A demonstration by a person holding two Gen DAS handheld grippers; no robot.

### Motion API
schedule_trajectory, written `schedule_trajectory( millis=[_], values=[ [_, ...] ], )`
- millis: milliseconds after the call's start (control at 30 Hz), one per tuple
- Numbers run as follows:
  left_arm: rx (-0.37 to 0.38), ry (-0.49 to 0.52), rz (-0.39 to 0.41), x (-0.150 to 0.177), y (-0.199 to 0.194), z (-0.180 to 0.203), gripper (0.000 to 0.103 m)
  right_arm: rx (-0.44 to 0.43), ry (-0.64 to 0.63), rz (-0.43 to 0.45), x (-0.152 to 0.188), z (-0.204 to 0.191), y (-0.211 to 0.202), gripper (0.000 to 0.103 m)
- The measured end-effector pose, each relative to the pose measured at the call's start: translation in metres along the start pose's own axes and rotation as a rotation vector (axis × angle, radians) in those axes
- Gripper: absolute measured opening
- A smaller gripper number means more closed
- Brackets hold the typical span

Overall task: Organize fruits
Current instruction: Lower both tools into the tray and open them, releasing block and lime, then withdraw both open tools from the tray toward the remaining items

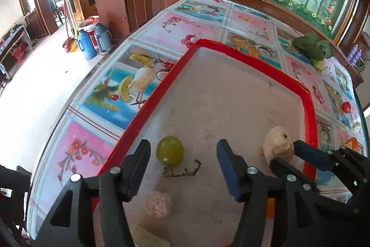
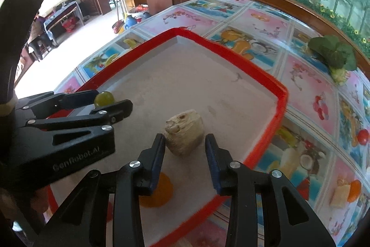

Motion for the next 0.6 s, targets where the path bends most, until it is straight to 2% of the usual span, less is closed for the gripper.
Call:
schedule_trajectory(
  millis=[100,233,433,600],
  values=[
    [-0.021,0.002,0.013,0.0,-0.009,0.003,0.072,-0.004,0.012,0.012,0.002,0.006,-0.012,0.034],
    [-0.033,0.008,0.026,0.003,-0.021,0.009,0.073,-0.001,0.011,0.031,0.009,0.012,-0.03,0.034],
    [-0.005,0.039,0.049,0.012,-0.041,0.033,0.075,0.004,0.02,0.057,0.029,0.034,-0.062,0.034],
    [0.044,0.057,0.048,0.022,-0.052,0.062,0.075,0.025,0.06,0.066,0.053,0.068,-0.083,0.034]
  ],
)
Point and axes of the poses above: each gripper's, at about its wrist camera, not at the fingertips, and y roughly the way its jaws point, z to its right, x to its underside, the point moved 7 cm from there along y, roughly the way its jaws point, and after that the axes turned 7 degrees about y, right-handed, at the moved point
